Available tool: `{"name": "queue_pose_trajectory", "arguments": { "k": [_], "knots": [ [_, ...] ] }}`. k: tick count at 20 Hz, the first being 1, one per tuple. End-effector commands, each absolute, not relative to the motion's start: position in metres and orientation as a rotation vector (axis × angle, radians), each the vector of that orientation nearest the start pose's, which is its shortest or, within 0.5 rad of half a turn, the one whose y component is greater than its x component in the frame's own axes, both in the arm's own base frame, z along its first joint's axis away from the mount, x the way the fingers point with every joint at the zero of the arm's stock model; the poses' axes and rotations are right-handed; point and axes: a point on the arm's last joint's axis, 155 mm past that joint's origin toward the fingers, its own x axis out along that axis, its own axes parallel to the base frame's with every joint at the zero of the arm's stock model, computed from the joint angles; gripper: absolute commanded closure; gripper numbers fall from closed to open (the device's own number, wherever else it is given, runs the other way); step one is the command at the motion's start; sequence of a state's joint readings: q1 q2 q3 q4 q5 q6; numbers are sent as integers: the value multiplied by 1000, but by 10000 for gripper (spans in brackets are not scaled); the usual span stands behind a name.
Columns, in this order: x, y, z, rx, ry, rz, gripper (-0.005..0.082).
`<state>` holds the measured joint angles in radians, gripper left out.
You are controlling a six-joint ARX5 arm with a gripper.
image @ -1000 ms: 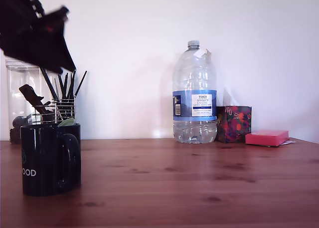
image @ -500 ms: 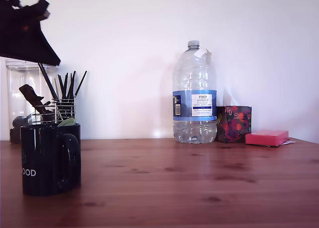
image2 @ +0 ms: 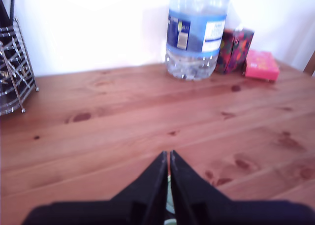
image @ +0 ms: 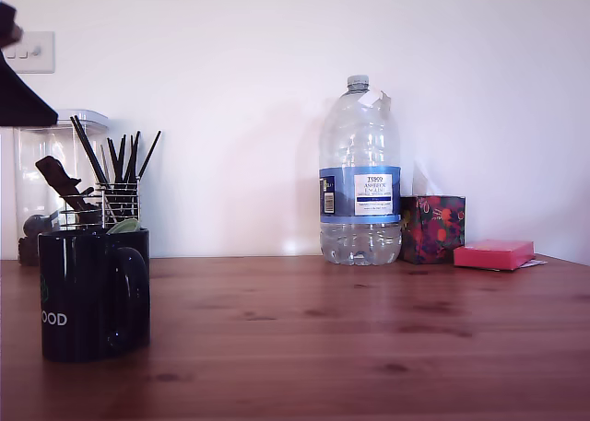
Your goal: Pick up the coffee capsules from the table one by one and drop them inside the nearest coffee cup
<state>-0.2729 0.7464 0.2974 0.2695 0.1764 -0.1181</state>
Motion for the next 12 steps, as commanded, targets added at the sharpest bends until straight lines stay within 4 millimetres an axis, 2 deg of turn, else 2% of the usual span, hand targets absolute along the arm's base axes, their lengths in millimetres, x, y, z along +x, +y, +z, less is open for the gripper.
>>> {"name": "queue_pose_trajectory", "arguments": {
  "k": [1, 12],
  "knots": [
    [290, -114, 171, -112, 238, -433, 788],
    [261, -106, 166, -109, 289, -427, 788]
  ]
}}
